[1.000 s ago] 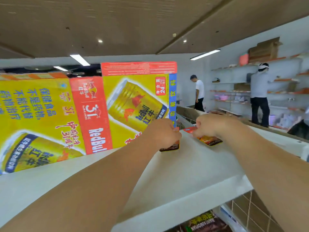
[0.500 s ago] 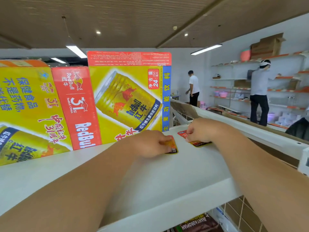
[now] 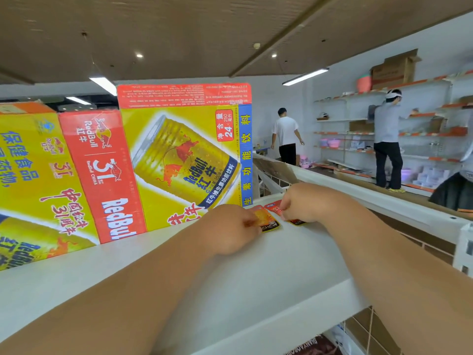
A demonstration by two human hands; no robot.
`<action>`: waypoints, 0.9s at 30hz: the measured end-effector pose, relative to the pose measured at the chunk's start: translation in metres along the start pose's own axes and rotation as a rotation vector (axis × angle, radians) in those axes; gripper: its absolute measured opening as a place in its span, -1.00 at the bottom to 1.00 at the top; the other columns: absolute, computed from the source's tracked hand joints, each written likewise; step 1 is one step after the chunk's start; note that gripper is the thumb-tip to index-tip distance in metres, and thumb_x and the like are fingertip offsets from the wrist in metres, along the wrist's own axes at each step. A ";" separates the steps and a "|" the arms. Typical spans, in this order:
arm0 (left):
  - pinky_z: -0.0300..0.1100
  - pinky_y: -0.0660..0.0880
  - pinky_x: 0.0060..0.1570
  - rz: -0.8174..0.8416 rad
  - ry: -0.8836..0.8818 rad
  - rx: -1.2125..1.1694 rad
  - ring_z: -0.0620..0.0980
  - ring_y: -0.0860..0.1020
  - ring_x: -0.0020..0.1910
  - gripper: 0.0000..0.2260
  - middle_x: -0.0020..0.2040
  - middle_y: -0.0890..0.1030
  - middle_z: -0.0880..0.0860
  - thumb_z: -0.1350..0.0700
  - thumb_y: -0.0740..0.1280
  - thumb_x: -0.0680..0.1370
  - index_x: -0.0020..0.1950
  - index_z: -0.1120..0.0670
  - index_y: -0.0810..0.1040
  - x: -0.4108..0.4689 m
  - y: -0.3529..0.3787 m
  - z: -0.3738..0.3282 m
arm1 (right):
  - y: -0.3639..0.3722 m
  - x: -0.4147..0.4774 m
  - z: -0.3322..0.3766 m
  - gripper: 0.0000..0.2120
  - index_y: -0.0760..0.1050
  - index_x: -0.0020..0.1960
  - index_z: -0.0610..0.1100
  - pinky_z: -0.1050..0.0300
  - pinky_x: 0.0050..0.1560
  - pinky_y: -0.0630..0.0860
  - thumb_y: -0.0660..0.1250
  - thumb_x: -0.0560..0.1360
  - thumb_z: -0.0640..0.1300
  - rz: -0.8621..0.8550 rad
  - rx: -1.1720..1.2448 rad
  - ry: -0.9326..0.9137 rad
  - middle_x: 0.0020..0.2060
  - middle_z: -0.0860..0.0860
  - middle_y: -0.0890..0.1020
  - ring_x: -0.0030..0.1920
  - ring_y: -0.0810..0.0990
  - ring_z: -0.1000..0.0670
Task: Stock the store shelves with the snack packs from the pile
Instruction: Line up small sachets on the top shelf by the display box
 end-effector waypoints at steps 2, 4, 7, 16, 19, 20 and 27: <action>0.04 0.46 0.26 0.039 0.021 0.042 0.10 0.51 0.27 -0.64 0.28 0.56 0.06 -0.14 0.17 0.66 0.31 0.03 0.55 0.002 0.005 -0.004 | 0.004 0.004 -0.002 -0.86 0.64 -0.13 -0.06 0.09 -0.18 0.45 0.34 0.53 -0.04 0.023 -0.034 0.008 -0.20 -0.03 0.59 -0.13 0.56 -0.07; 0.08 0.47 0.22 0.031 0.039 0.106 0.15 0.49 0.27 -0.60 0.28 0.54 0.04 -0.20 0.12 0.66 0.34 0.00 0.50 0.005 0.009 -0.007 | 0.008 0.007 -0.005 -0.83 0.63 -0.03 -0.08 0.05 -0.12 0.47 0.30 0.55 -0.03 0.056 -0.073 0.018 -0.16 -0.04 0.59 -0.11 0.56 -0.07; 0.14 0.46 0.23 0.031 0.037 0.151 0.19 0.44 0.30 -0.54 0.42 0.44 -0.01 -0.25 0.04 0.66 0.43 -0.04 0.42 0.008 0.015 -0.009 | 0.011 0.010 -0.008 -0.76 0.60 0.13 -0.07 0.06 -0.08 0.47 0.25 0.59 0.02 0.082 -0.118 0.023 -0.08 -0.02 0.59 -0.05 0.56 -0.06; 0.19 0.29 0.40 0.122 -0.038 0.165 0.17 0.25 0.47 -0.47 0.64 0.09 -0.16 -0.28 -0.04 0.67 0.62 -0.14 0.15 0.001 0.016 -0.013 | 0.020 0.021 -0.014 -0.67 0.55 0.32 -0.01 0.06 0.13 0.46 0.10 0.66 -0.05 0.079 -0.205 0.039 0.22 -0.02 0.61 0.13 0.55 -0.07; 0.20 0.28 0.40 0.122 -0.041 0.154 0.17 0.24 0.48 -0.46 0.63 0.11 -0.15 -0.29 -0.04 0.67 0.62 -0.15 0.14 0.001 0.016 -0.013 | 0.021 0.023 -0.013 -0.67 0.55 0.32 0.01 0.00 0.24 0.48 0.11 0.66 -0.05 0.053 -0.251 0.035 0.24 0.00 0.61 0.20 0.55 -0.09; 0.20 0.28 0.40 0.123 -0.045 0.149 0.16 0.24 0.48 -0.46 0.63 0.11 -0.15 -0.29 -0.04 0.67 0.62 -0.15 0.13 0.001 0.017 -0.013 | 0.021 0.024 -0.013 -0.67 0.55 0.32 0.03 -0.03 0.26 0.49 0.12 0.65 -0.05 0.047 -0.260 0.036 0.25 0.00 0.61 0.20 0.55 -0.10; 0.20 0.25 0.43 0.125 -0.064 0.138 0.15 0.20 0.53 -0.42 0.64 0.07 -0.16 -0.34 -0.04 0.64 0.63 -0.17 0.09 0.000 0.018 -0.010 | 0.023 0.028 -0.015 -0.68 0.56 0.28 0.05 -0.01 0.21 0.49 0.11 0.65 -0.02 0.063 -0.270 0.044 0.19 0.02 0.62 0.14 0.54 -0.07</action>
Point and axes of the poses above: each hand's wrist, its own x-axis towards the middle knuckle, its own y-axis out of the palm, z = x × y, the point moved 8 cm from there along x, towards the middle knuckle
